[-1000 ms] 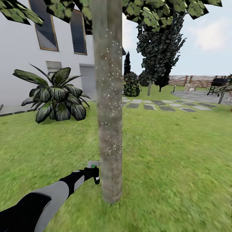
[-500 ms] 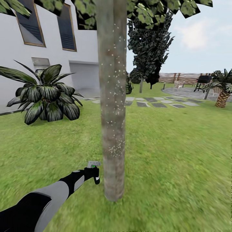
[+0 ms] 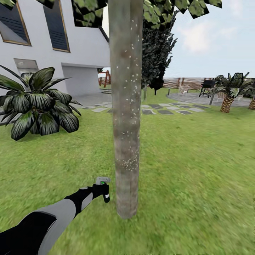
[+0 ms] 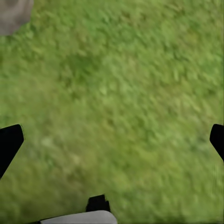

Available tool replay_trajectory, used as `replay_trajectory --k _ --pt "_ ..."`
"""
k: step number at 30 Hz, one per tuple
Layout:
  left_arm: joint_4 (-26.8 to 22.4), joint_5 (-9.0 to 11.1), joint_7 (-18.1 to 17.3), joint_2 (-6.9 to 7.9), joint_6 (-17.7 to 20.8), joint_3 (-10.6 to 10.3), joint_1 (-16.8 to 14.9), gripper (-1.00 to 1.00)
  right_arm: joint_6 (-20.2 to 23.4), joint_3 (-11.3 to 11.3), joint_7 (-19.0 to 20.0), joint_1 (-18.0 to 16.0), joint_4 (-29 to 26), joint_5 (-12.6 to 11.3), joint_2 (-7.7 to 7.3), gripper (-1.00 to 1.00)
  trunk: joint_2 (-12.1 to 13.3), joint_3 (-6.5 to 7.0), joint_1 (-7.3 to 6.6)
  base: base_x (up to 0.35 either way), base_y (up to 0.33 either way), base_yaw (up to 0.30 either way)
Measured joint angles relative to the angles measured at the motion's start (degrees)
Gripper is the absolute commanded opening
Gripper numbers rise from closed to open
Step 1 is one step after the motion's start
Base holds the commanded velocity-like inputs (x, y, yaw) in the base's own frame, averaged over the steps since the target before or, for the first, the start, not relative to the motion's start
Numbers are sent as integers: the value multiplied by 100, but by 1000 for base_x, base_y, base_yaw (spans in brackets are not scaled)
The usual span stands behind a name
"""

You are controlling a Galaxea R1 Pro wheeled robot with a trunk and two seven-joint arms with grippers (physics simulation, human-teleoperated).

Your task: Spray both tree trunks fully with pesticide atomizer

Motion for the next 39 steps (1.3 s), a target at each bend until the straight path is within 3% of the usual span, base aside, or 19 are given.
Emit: replay_trajectory --k 39 --pt "5 1 0 0 0 1 0 -100 0 7 0 35 0 0 9 100 0 -269 0 0 350 -216"
